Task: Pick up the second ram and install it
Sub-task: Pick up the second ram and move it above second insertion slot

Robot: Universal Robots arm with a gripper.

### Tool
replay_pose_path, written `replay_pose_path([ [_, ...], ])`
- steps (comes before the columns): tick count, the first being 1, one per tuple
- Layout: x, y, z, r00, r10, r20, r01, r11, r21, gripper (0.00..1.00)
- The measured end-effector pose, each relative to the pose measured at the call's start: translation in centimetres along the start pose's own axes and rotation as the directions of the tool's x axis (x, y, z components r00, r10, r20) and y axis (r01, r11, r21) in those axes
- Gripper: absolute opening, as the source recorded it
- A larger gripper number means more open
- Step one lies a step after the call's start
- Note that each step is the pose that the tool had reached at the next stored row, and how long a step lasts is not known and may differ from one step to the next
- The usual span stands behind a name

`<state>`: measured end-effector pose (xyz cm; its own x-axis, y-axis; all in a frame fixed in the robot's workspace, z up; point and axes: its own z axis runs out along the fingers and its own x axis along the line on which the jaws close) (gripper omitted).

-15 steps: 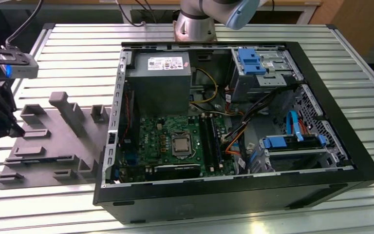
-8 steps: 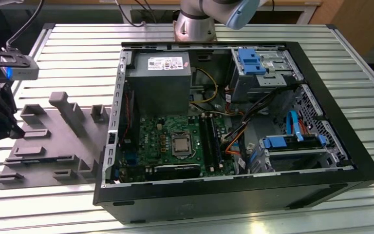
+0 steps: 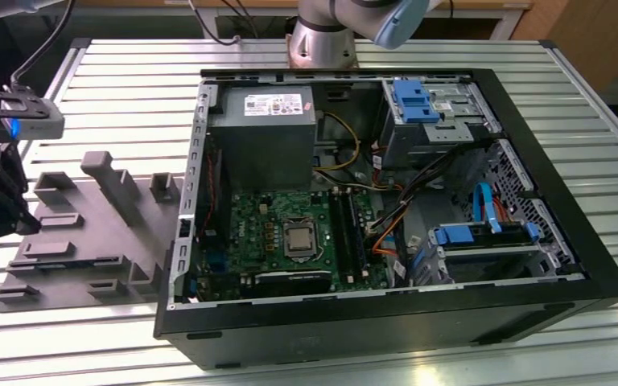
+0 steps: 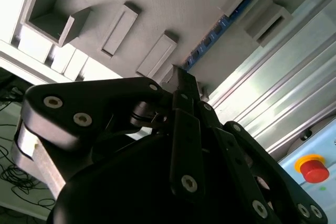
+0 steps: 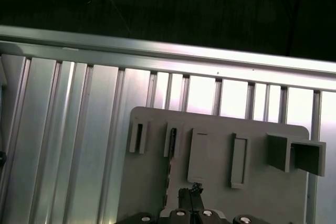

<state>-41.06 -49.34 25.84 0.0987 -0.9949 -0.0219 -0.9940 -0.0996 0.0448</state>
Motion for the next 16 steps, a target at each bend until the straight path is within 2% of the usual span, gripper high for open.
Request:
replay_pose_path([
  [9,0.48,-0.14,0.52,0.9998,0.018,0.0007,-0.018,0.9998,0.0002,0.11],
  [16,0.77,-0.17,0.99,0.9987,0.051,0.0023,-0.051,0.9987,0.0010,0.11],
])
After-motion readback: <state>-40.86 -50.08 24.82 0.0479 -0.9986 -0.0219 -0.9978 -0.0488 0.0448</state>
